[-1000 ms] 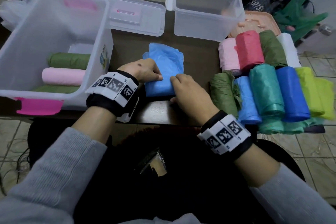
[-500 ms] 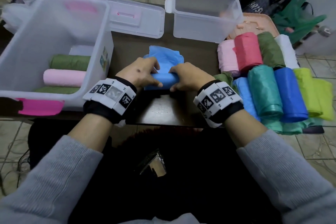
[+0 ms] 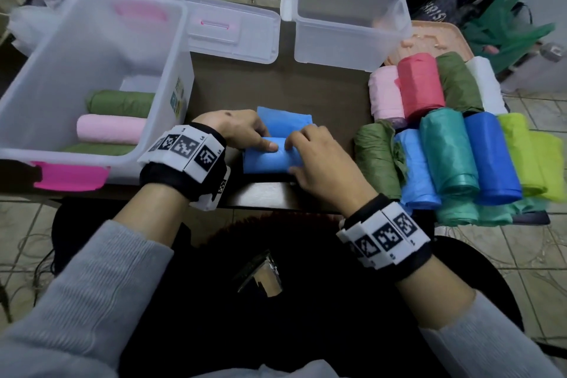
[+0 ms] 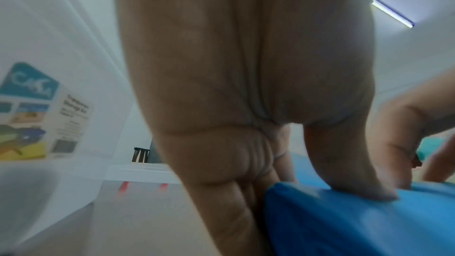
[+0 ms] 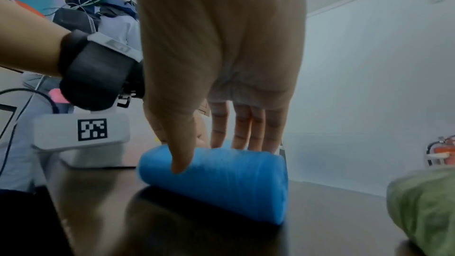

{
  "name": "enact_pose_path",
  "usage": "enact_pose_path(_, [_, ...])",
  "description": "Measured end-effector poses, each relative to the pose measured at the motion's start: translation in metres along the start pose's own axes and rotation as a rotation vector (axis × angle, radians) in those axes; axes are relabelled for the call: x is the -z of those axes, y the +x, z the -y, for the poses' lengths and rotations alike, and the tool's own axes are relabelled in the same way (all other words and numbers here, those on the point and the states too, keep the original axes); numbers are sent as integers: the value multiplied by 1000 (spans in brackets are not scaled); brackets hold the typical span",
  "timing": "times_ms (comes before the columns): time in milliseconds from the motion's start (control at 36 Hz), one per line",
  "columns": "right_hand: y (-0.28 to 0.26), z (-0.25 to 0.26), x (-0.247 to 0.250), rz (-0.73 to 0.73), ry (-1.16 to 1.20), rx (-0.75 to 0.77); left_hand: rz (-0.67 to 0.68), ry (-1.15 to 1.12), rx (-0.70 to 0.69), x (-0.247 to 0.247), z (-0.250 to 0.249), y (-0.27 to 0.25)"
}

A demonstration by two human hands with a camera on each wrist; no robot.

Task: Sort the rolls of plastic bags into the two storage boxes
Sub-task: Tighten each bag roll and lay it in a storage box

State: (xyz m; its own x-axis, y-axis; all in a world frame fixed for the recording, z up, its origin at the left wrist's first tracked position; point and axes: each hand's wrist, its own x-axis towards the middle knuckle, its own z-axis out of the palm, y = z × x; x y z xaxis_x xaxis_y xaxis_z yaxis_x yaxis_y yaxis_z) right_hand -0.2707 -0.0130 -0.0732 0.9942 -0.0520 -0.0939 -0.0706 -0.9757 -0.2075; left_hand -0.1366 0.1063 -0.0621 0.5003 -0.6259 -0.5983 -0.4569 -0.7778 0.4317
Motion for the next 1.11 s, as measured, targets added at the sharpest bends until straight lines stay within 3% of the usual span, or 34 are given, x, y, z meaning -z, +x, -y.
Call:
enact_pose_path(111, [-1,0,-5,10,8,-12,-67,23,-4,-5,0,2])
enact_pose_path(278, [18,-7,-8,43,11,-10,-425,-103,-83,-14,-3,0])
enact_pose_path(833, [57,-15,5,304,170,-104,-366,-241,-97,-13,8,-6])
enact_pose_path(1000, [62,-14,-1,289,109,-135,-372,-242,-101,-13,9,-5])
enact_pose_path(1111, [61,-11,-3,277,35,-65,-379,-252,-102,-13,9,-4])
